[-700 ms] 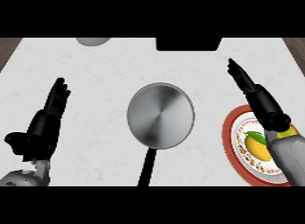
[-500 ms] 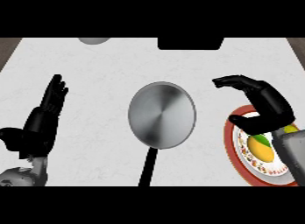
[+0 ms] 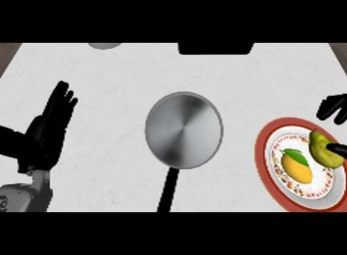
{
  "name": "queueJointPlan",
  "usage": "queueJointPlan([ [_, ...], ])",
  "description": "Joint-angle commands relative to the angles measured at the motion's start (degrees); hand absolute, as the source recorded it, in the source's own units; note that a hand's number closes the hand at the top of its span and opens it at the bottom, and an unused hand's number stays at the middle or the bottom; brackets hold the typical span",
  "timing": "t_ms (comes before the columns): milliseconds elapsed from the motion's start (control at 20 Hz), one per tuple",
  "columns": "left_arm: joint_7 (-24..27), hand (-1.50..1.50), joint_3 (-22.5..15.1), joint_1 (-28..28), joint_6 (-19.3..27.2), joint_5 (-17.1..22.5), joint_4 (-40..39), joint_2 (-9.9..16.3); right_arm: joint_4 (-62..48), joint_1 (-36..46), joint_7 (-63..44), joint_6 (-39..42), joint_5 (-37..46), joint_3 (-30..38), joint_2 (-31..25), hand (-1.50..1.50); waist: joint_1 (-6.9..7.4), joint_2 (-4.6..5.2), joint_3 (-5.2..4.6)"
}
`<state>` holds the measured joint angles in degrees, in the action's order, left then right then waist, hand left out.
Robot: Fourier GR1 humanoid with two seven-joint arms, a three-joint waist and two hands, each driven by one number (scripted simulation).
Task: Pick the lemon from the plate and place it in the pan
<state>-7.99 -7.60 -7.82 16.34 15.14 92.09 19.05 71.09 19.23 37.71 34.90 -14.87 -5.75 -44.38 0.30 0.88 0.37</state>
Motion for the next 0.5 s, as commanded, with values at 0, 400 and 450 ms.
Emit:
queueJointPlan([
  [0, -0.92, 0.0, 1.56, -1.62, -1.57, 1.68, -2.26, 0.58, -8.2, 0.24, 15.86, 8.23, 5.68, 3.3, -7.74, -1.5, 0.83, 0.46, 0.07],
  [400, -0.97, 0.0, 2.47, -1.12, -4.52, 3.35, -2.38, 1.68, -5.09, 2.35, 26.62, 1.48, 14.59, -2.93, -13.65, -1.5, 2.2, -0.01, -0.14],
  [450, -1.91, 0.0, 1.44, -2.26, -4.27, 2.82, -1.23, 1.4, -5.87, 5.74, 24.7, 0.12, 15.61, -3.8, -13.63, -1.5, 3.46, 0.17, -0.12],
])
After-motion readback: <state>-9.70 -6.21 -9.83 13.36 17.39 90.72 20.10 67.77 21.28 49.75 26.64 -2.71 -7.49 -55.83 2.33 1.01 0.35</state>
